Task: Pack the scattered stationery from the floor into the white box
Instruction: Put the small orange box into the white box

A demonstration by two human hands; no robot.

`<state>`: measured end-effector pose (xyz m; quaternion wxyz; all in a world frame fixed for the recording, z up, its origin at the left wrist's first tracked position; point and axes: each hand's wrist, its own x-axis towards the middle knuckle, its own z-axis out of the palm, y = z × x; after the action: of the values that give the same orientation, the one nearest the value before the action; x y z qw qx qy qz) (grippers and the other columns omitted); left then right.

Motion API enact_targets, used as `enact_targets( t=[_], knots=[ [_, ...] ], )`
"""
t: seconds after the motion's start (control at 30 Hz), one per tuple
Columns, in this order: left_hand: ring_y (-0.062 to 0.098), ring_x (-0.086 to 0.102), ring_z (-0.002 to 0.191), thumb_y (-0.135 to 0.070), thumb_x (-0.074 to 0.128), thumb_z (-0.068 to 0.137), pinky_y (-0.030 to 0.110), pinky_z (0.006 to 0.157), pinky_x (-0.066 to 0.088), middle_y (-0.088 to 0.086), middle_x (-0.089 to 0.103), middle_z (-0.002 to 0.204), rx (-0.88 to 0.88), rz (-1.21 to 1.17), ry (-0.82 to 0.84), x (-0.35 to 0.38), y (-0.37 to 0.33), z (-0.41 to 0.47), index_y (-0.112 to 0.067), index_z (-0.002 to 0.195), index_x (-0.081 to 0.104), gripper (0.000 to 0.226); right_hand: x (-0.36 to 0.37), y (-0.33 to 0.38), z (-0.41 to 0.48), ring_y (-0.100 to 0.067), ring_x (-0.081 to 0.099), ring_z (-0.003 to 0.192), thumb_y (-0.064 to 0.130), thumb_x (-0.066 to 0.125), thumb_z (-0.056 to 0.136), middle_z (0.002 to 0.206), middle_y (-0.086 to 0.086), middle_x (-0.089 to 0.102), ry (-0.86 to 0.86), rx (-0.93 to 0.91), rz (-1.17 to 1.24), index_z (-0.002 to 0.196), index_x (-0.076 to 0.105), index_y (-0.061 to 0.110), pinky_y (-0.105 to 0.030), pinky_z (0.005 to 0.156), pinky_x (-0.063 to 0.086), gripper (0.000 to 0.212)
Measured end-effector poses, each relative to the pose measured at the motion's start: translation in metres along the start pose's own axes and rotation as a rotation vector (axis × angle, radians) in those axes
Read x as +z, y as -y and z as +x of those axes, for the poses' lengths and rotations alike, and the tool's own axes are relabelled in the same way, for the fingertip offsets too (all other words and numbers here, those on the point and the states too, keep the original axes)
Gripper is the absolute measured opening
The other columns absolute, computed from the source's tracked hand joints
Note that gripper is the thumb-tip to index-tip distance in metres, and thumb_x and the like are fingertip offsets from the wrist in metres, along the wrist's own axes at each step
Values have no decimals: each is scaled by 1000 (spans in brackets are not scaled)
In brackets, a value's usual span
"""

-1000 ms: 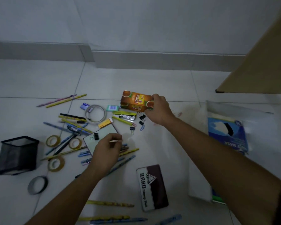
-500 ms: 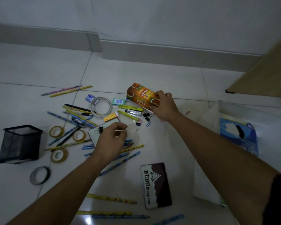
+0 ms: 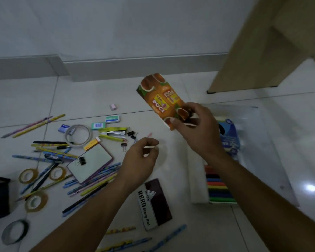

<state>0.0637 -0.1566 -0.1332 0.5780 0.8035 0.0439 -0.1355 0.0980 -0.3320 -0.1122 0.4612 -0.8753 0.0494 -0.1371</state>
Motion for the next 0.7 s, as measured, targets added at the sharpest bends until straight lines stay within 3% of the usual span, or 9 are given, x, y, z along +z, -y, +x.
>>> enact_targets(
  t=[0.1,0.23,0.33,0.5,0.7],
  knots=[
    [6,64,97,-25,56,95,40,83,58,-16,63,109,47,-15,97,26,-12,-3,-24,105,64,13,-56,-23,-30,-4,59,101,39,79,74,123,0,53,-134,19,-50,120,57,21,-12,78,53,54],
    [8,61,105,-29,60,92,39,85,58,-9,57,126,83,-34,217,66,-23,-7,-23,126,56,35,-117,-61,-56,-23,61,100,40,77,77,124,-10,47,-303,83,-354,116,53,13,-32,75,55,53],
    [10,59,109,-26,62,91,39,84,58,-10,48,128,115,-28,288,93,-29,-12,-27,133,47,45,-144,-83,-63,-31,62,95,43,74,79,124,-13,44,-325,162,-577,111,49,11,-37,70,55,52],
    [11,55,105,-12,58,94,35,85,57,-7,42,125,185,119,237,103,-20,-10,-26,141,42,52,-138,-101,-54,-33,58,88,51,69,77,104,-14,58,-383,135,-992,104,52,11,-44,82,39,51],
    [11,55,104,-12,57,94,25,73,56,-5,40,127,239,238,262,105,-18,-7,-23,142,41,52,-128,-110,-46,-31,54,82,50,71,71,89,-13,59,-295,128,-1124,98,55,12,-39,74,34,50]
  ],
)
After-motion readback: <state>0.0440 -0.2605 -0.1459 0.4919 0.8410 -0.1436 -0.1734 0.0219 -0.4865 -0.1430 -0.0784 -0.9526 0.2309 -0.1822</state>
